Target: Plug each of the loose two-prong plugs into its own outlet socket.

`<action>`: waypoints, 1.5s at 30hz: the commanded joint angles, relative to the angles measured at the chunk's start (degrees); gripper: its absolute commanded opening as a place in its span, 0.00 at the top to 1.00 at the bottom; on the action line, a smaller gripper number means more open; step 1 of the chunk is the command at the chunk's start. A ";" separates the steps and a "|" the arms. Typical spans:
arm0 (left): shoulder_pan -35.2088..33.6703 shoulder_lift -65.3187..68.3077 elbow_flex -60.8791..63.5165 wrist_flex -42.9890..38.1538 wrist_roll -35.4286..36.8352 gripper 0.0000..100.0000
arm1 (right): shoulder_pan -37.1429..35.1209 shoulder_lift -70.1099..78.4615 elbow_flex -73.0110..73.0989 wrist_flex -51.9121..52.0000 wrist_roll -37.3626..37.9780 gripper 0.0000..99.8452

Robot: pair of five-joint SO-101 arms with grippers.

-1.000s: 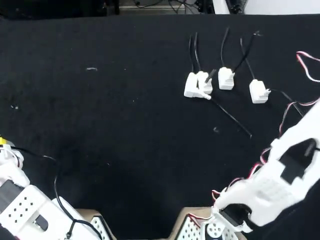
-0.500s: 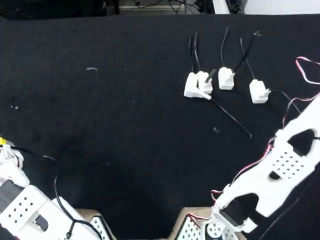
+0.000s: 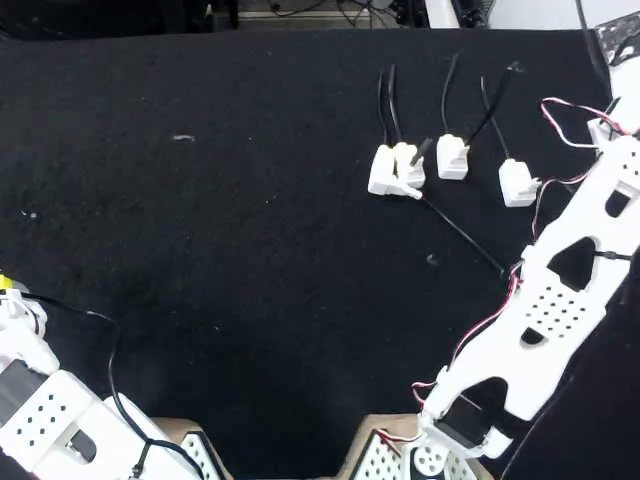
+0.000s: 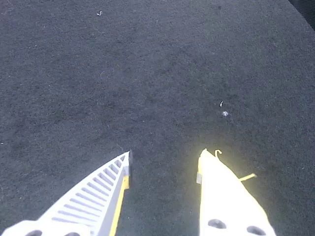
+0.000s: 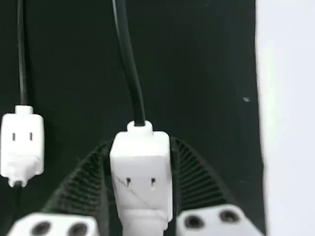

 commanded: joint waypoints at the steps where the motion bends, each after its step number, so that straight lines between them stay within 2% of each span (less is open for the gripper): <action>1: -0.13 -0.44 -2.07 -0.44 0.53 0.77 | -0.97 0.92 -2.95 -0.97 -4.57 0.99; 5: -0.13 -0.44 -1.98 -0.44 0.53 0.77 | -0.97 2.07 -3.03 -0.79 -10.55 0.99; 8: -0.13 -0.44 -1.98 -0.44 0.53 0.77 | -1.23 2.24 -2.77 -0.53 -11.96 0.99; 30: -0.13 -0.44 -1.80 -0.44 0.53 0.77 | -1.41 6.20 -0.66 -0.70 -11.87 0.99; 38: -0.13 -0.44 -1.80 -0.44 0.53 0.77 | -3.60 6.46 -0.40 -0.44 -11.87 0.98; 45: -0.13 -0.44 -1.89 -0.44 0.53 0.77 | -3.87 6.20 -0.75 0.35 -11.87 0.77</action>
